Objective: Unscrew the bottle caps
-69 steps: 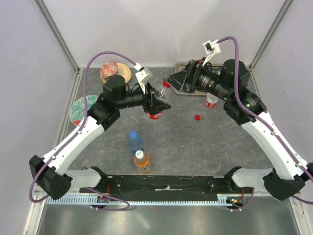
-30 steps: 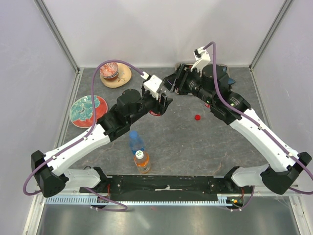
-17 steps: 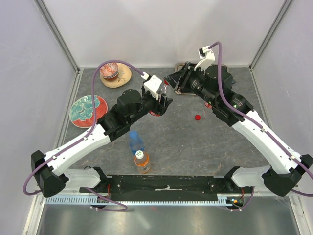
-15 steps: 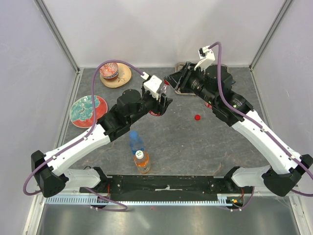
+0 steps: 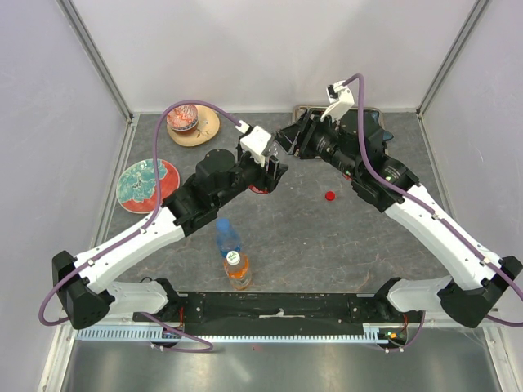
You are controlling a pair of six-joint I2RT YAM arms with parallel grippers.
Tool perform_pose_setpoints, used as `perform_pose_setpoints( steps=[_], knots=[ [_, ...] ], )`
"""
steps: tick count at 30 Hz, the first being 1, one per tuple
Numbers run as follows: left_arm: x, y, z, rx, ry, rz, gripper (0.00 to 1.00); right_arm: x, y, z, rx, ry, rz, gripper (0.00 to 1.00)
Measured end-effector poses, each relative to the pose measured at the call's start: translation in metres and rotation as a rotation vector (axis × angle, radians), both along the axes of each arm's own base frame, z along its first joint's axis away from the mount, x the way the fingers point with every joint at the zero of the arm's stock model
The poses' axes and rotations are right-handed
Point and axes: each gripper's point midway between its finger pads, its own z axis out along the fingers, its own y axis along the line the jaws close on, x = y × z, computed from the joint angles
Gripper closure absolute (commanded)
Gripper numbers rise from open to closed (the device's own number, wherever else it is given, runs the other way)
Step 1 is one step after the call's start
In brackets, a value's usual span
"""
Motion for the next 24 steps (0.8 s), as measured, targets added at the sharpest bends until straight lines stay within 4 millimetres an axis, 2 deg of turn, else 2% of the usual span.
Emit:
perform_pose_setpoints(
  steps=[4, 7, 8, 10, 11, 19, 24],
  knots=[
    [0.0, 0.0, 0.0, 0.0, 0.0, -0.001, 0.49, 0.0, 0.0, 0.001, 0.004, -0.004, 0.003, 0.57],
    [-0.001, -0.001, -0.001, 0.001, 0.002, -0.006, 0.49, -0.001, -0.001, 0.0, 0.003, -0.006, 0.001, 0.68],
    [-0.001, -0.001, -0.001, 0.002, 0.002, -0.008, 0.49, -0.002, -0.002, 0.0, 0.003, -0.006, 0.0, 0.77],
    [-0.002, -0.002, -0.001, 0.001, 0.002, -0.013, 0.5, -0.002, -0.002, 0.001, 0.003, -0.009, 0.0, 0.86],
    [-0.003, -0.003, -0.001, 0.001, 0.002, -0.016, 0.49, -0.002, -0.002, 0.001, 0.0, -0.014, 0.001, 1.0],
    [-0.021, -0.016, 0.001, -0.027, 0.031, -0.2, 0.51, -0.017, -0.004, 0.006, -0.079, -0.104, 0.083, 1.0],
    [-0.056, -0.03, 0.018, -0.115, 0.09, -0.464, 0.51, -0.042, -0.008, 0.025, -0.111, -0.218, 0.186, 1.0]
  ],
)
